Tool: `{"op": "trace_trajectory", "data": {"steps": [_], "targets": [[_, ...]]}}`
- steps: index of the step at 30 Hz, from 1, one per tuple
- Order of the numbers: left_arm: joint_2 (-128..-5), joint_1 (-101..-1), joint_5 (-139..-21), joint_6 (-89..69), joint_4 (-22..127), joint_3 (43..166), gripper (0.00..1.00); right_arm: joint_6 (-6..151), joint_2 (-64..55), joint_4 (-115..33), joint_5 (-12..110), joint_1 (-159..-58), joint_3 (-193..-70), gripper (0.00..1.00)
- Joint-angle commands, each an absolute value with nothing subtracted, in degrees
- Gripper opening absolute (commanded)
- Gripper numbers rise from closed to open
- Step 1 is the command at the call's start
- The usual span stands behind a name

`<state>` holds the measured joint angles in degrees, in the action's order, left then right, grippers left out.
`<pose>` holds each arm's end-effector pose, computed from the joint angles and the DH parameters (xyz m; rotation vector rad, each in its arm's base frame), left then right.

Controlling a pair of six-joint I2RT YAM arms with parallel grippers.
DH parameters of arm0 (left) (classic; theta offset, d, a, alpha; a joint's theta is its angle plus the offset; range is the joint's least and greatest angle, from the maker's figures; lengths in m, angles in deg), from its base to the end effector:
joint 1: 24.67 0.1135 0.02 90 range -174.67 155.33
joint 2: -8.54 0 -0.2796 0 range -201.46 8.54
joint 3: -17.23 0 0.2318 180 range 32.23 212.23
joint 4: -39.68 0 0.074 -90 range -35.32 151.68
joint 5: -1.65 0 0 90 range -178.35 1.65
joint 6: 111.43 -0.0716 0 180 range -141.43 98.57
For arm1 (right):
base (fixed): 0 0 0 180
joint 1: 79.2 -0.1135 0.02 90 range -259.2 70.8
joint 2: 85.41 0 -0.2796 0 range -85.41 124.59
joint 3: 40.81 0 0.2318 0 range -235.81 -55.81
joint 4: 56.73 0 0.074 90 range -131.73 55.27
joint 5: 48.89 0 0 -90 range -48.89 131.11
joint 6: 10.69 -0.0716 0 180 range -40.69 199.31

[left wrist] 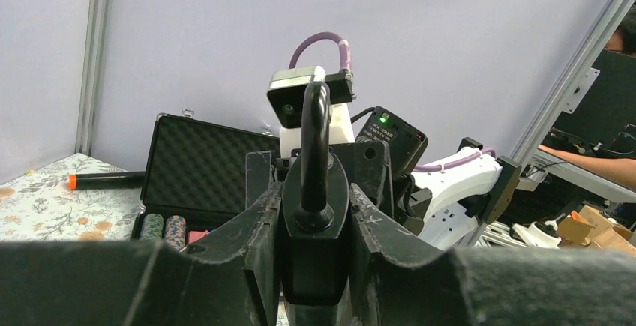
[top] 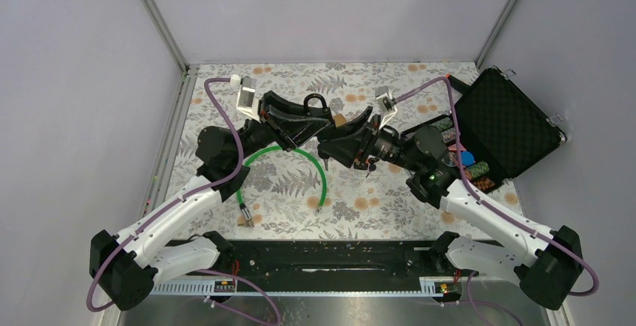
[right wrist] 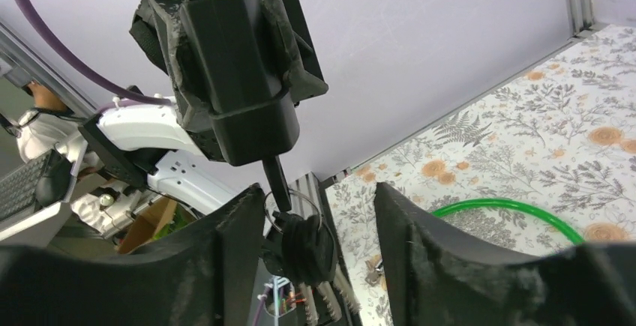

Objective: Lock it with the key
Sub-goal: Lock the lock.

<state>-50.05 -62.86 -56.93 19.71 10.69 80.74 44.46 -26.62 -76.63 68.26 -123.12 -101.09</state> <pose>0.1478 -0.1637 0.4474 0.5328 1.0752 -1.5012 0.1467 0.1866 0.4089 -0.5632 1.2636 1.4563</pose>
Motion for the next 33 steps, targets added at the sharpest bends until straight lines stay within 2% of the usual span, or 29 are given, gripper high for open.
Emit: {"op": "trace_trajectory", "data": {"steps": [1, 3, 4, 6, 8, 9, 11, 15, 16, 17, 18, 23, 33], "targets": [[-48.0, -63.0, -58.6, 20.6, 2.4, 81.5, 0.0, 43.4, -25.5, -84.0, 68.9, -123.8, -103.9, 0.51], [-47.8, -63.1, -59.0, 20.3, 3.0, 81.4, 0.0, 42.9, -25.1, -85.5, 69.2, -123.7, -103.8, 0.39], [-47.8, -63.0, -59.2, 20.3, 3.2, 81.4, 0.0, 42.5, -24.8, -86.0, 69.2, -123.8, -103.7, 0.38], [-47.8, -63.0, -59.2, 20.2, 3.4, 81.4, 0.0, 42.1, -24.5, -87.1, 69.4, -123.8, -103.7, 0.44], [-47.8, -63.0, -59.2, 20.2, 3.7, 81.4, 0.0, 42.0, -24.2, -88.1, 69.9, -123.8, -103.7, 0.53], [-47.8, -63.1, -59.3, 20.3, 3.8, 81.5, 0.0, 42.2, -24.1, -88.5, 70.3, -123.8, -103.8, 0.55], [-47.7, -63.0, -59.5, 20.3, 4.1, 81.5, 0.0, 42.6, -23.9, -88.4, 71.0, -123.8, -104.0, 0.53], [-47.4, -63.0, -60.2, 20.3, 4.9, 81.7, 0.0, 43.1, -23.2, -85.8, 72.0, -123.7, -105.0, 0.26], [-47.3, -63.0, -60.5, 20.3, 5.0, 81.7, 0.0, 43.2, -23.1, -85.6, 72.1, -123.8, -104.9, 0.17], [-47.2, -63.0, -60.6, 20.3, 5.1, 81.8, 0.0, 43.2, -23.2, -85.3, 72.2, -123.7, -104.7, 0.03], [-46.9, -63.1, -61.1, 20.2, 5.5, 81.7, 0.0, 43.2, -23.2, -84.9, 72.2, -123.7, -104.6, 0.0], [-45.2, -61.6, -61.8, 21.0, 8.1, 82.4, 0.0, 44.0, -23.8, -80.3, 76.6, -123.7, -103.5, 0.0], [-42.3, -53.6, -60.3, 31.2, 0.2, 80.2, 0.0, 41.9, -25.2, -73.5, 88.7, -123.8, -101.0, 0.0]]}}
